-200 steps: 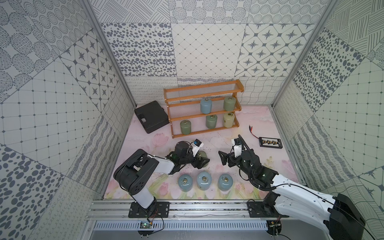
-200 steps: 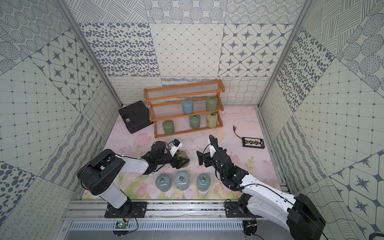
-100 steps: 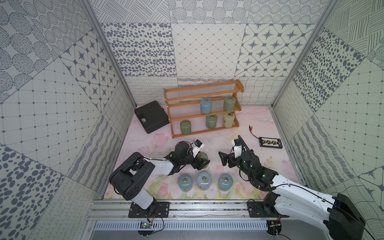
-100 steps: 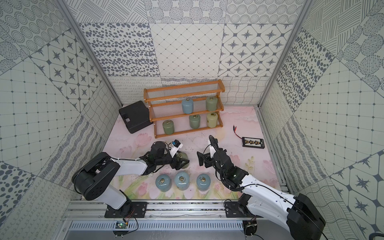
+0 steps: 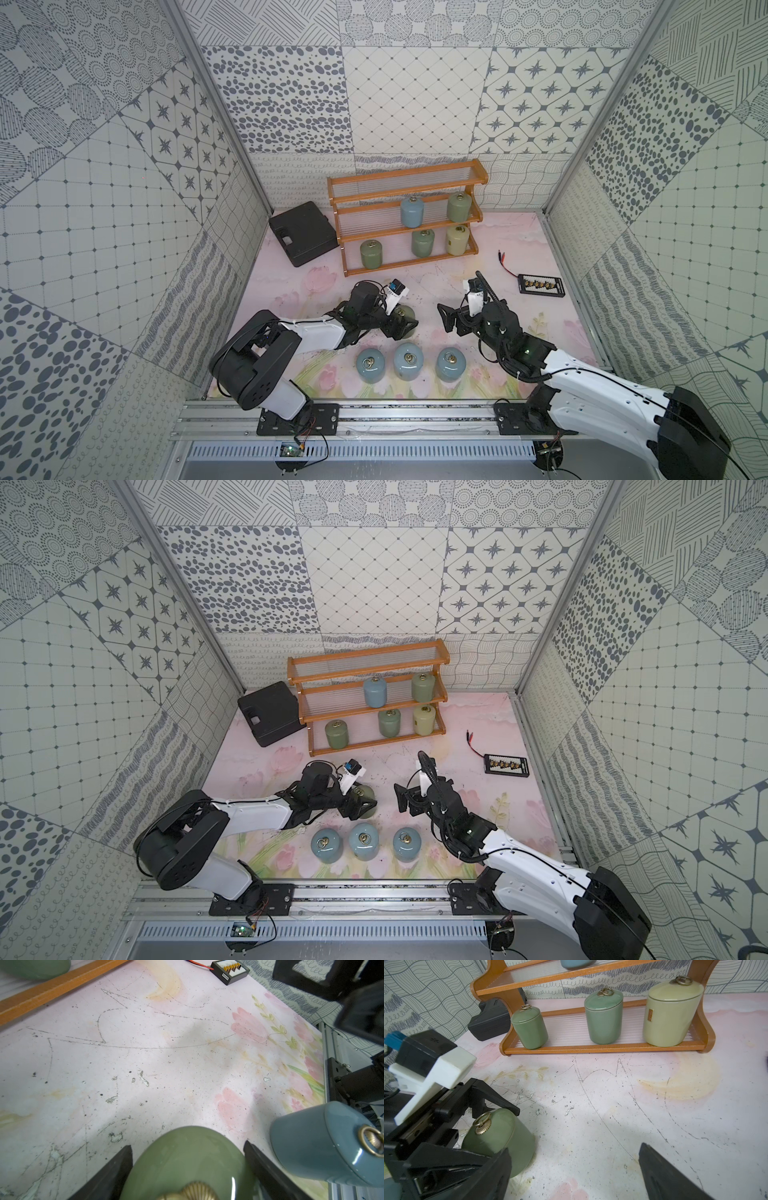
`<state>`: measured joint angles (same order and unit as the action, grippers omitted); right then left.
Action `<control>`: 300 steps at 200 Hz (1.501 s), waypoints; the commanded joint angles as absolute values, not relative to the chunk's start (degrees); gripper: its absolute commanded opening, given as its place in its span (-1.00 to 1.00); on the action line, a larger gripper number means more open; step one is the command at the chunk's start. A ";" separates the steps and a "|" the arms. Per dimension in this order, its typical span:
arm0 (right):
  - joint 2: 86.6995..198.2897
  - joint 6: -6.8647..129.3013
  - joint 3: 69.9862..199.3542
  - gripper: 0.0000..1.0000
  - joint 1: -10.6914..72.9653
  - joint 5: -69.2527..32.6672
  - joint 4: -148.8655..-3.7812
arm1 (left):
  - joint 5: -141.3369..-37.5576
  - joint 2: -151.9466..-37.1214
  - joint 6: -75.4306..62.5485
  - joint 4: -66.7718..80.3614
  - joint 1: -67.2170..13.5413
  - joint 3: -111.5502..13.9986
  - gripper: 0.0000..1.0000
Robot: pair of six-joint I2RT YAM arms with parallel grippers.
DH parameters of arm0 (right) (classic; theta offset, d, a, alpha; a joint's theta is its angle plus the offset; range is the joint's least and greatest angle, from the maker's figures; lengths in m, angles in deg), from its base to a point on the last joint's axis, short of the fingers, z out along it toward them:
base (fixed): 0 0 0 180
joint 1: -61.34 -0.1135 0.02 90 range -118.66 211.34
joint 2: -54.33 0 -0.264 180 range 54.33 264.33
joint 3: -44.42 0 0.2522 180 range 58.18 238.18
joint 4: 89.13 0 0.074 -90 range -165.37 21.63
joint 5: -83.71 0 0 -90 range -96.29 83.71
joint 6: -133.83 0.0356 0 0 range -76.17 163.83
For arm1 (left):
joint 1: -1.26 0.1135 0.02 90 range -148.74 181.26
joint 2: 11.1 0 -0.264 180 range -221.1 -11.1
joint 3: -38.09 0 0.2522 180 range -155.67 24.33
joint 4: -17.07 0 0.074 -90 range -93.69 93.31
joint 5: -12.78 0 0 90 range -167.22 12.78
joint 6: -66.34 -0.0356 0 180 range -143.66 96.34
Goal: Remove the tea canisters from the shelf
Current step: Place the tea canister at the center of the board.
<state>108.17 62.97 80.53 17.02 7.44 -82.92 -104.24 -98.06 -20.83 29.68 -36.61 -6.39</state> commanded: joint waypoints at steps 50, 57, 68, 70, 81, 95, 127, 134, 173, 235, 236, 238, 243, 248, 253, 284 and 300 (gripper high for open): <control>107.33 63.54 79.62 0.99 17.16 7.84 -86.31 | -104.09 -96.76 -23.02 26.50 -37.63 -7.34 0.75; 107.31 63.60 79.47 0.99 17.16 7.87 -86.29 | -103.98 -96.60 -22.97 26.27 -37.65 -7.26 0.75; 107.31 63.75 79.36 0.99 17.18 7.93 -86.33 | -103.72 -96.31 -22.96 26.08 -37.83 -6.99 0.75; 107.30 63.77 79.28 0.99 17.14 7.98 -86.33 | -103.68 -96.28 -22.96 26.12 -37.85 -6.90 0.75; 107.24 63.85 79.19 0.99 17.14 7.94 -86.35 | -103.52 -96.05 -22.95 26.15 -38.00 -6.65 0.75; 107.24 63.85 79.11 0.98 17.18 8.06 -86.35 | -103.42 -95.89 -22.95 26.08 -38.10 -6.44 0.77; 107.16 63.88 78.93 0.99 17.21 8.15 -86.21 | -103.21 -95.81 -23.03 25.90 -38.48 -6.26 0.80; 107.12 63.92 78.94 0.99 17.20 8.13 -86.20 | -103.28 -95.75 -23.02 25.86 -38.53 -6.26 0.81; 106.88 63.87 78.88 0.99 17.16 8.30 -86.02 | -103.06 -95.66 -23.01 25.90 -38.80 -6.35 0.86; 106.14 63.74 79.18 0.99 17.14 8.45 -85.32 | -103.06 -92.80 -22.69 24.91 -38.95 -6.41 0.92; 106.16 63.72 79.18 0.99 17.18 8.46 -85.31 | -103.06 -92.69 -22.69 24.92 -38.93 -6.42 0.92; 106.18 63.70 79.16 0.99 17.16 8.47 -85.26 | -103.04 -92.50 -22.69 24.80 -38.98 -6.43 0.92; 106.09 63.63 79.23 0.99 17.18 8.47 -85.15 | -102.86 -92.06 -22.62 24.56 -38.92 -6.41 0.92; 106.03 63.61 79.26 0.99 17.13 8.57 -85.09 | -102.84 -91.48 -22.61 24.30 -39.02 -6.43 0.93; 105.98 63.55 79.27 0.99 17.15 8.58 -84.96 | -102.67 -91.06 -22.61 23.97 -38.96 -6.44 0.93; 105.90 62.85 80.01 0.99 17.22 8.88 -84.26 | -100.28 -87.41 -23.25 20.70 -39.03 -7.20 0.95; 106.22 62.13 80.85 0.99 17.31 8.68 -83.85 | -98.68 -85.83 -23.73 18.29 -39.04 -8.14 0.99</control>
<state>106.84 63.36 79.48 17.07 8.12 -82.88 -101.84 -89.25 -22.32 22.78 -38.88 -6.54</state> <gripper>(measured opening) 0.994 0.983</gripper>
